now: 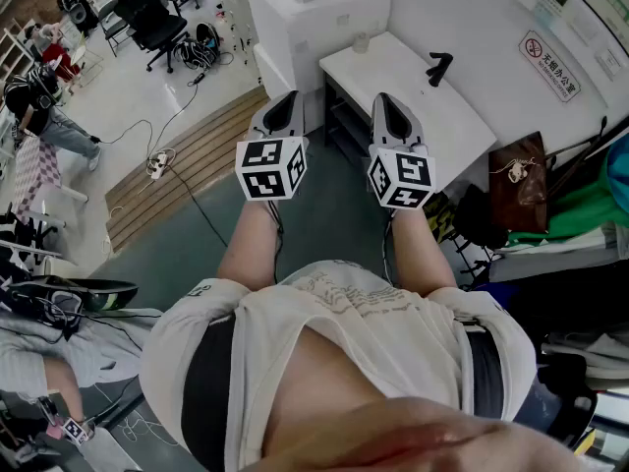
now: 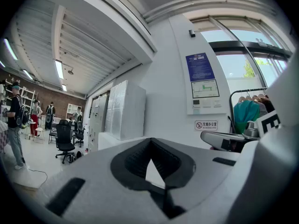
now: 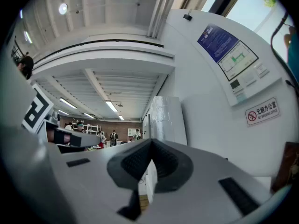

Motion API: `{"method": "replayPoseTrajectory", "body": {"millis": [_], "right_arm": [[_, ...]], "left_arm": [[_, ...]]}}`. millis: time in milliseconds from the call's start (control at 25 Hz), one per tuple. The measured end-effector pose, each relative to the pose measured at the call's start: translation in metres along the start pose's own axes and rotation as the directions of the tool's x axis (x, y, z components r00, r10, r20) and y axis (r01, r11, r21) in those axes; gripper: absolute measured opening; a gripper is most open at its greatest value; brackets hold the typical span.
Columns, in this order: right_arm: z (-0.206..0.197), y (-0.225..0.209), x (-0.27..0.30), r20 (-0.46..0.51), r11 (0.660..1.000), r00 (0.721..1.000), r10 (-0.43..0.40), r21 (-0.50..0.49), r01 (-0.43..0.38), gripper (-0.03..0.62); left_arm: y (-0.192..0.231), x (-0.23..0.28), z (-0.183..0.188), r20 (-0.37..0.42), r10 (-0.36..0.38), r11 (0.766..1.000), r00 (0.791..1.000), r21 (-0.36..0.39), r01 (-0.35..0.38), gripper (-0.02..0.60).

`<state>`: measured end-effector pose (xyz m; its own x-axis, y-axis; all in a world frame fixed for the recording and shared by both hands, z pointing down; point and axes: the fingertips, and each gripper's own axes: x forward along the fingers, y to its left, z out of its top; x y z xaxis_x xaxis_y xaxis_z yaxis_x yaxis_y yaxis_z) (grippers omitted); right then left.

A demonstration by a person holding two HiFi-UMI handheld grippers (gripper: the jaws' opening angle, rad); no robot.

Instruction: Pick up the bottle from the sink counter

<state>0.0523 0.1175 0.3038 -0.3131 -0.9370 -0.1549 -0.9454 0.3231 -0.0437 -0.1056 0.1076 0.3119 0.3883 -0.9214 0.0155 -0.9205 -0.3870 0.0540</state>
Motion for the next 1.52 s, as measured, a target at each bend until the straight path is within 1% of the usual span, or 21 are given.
{"method": "replayPoseTrajectory", "body": {"millis": [320, 520, 760, 960, 1240, 1360, 1520], "right_arm": [[0.002, -0.018, 0.002, 0.030, 0.998, 1.000, 0.008, 0.065, -0.010, 0.023], [0.002, -0.036, 0.002, 0.036, 0.996, 0.999, 0.015, 0.087, -0.018, 0.023], [-0.004, -0.059, 0.003, 0.025, 0.995, 0.999, 0.037, 0.090, -0.040, 0.023], [-0.011, -0.075, 0.008, 0.014, 0.993, 0.998, 0.064, 0.096, -0.065, 0.023], [-0.023, -0.082, 0.016, 0.004, 0.993, 0.996, 0.084, 0.085, -0.084, 0.023], [-0.029, -0.082, 0.024, -0.002, 0.994, 0.996, 0.088, 0.066, -0.088, 0.023], [-0.040, -0.085, 0.041, -0.015, 0.993, 0.996, 0.091, 0.073, -0.090, 0.023]], "left_arm": [[-0.022, 0.020, 0.009, -0.006, -0.012, 0.999, 1.000, 0.043, 0.012, 0.021], [-0.033, 0.029, 0.005, -0.013, 0.007, 0.999, 1.000, 0.054, -0.006, 0.021], [-0.050, 0.046, 0.000, -0.021, 0.024, 0.998, 1.000, 0.061, -0.022, 0.021], [-0.064, 0.056, -0.007, -0.017, 0.059, 0.995, 0.998, 0.086, -0.057, 0.021], [-0.061, 0.066, -0.017, -0.022, 0.092, 0.995, 0.996, 0.049, -0.091, 0.021], [-0.057, 0.075, -0.023, -0.027, 0.091, 0.995, 0.996, 0.036, -0.090, 0.021], [-0.049, 0.094, -0.030, -0.036, 0.085, 0.996, 0.996, 0.034, -0.084, 0.021]]}}
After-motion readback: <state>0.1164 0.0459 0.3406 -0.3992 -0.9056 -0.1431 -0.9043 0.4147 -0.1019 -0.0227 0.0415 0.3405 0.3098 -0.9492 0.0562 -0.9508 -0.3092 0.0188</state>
